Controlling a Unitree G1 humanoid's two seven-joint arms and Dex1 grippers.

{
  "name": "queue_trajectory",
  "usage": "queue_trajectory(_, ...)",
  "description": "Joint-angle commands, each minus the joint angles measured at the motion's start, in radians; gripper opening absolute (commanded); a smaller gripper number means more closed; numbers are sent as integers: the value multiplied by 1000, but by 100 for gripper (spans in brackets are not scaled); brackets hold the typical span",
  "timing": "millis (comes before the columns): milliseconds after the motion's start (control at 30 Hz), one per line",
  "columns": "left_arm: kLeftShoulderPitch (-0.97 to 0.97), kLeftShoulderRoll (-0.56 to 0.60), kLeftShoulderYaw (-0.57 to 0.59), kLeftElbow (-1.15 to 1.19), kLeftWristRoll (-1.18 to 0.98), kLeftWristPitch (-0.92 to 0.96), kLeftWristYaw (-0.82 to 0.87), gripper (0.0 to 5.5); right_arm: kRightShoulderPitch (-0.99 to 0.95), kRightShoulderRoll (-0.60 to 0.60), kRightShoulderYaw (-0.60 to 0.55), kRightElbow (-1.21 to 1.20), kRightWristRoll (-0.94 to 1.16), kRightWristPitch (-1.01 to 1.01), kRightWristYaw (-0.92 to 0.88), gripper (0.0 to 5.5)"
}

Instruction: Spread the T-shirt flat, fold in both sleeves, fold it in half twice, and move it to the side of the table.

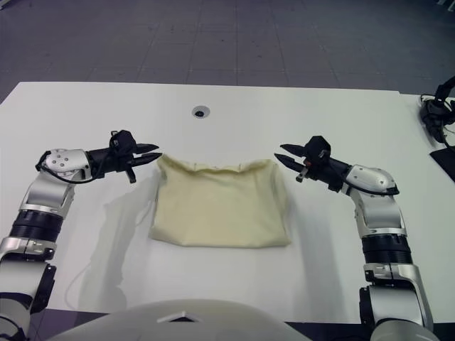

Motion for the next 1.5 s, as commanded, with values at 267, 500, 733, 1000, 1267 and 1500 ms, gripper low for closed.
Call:
queue_trajectory(267,-15,-48,75,71,68,84,254,290,-23,46,57,-52,-96,-116,-63,319)
queue_trajectory(500,24,-79,196,-103,-1,97,348,401,-174,42,268,159,-413,-274,-107,424)
queue_trajectory(733,144,-57,253,-324,-25,132,370,520,-260,-55,413,355,-694,-358,-182,533)
queue_trajectory(1000,278,-55,301,-518,-33,173,397,538,-129,-330,390,336,-765,-397,-223,540)
queue_trajectory(1267,317,-74,289,-604,-48,216,407,538,268,-582,236,-308,-424,-256,53,540)
queue_trajectory(1500,321,-88,266,-648,-58,242,409,538,302,-524,232,-567,-419,-166,81,540)
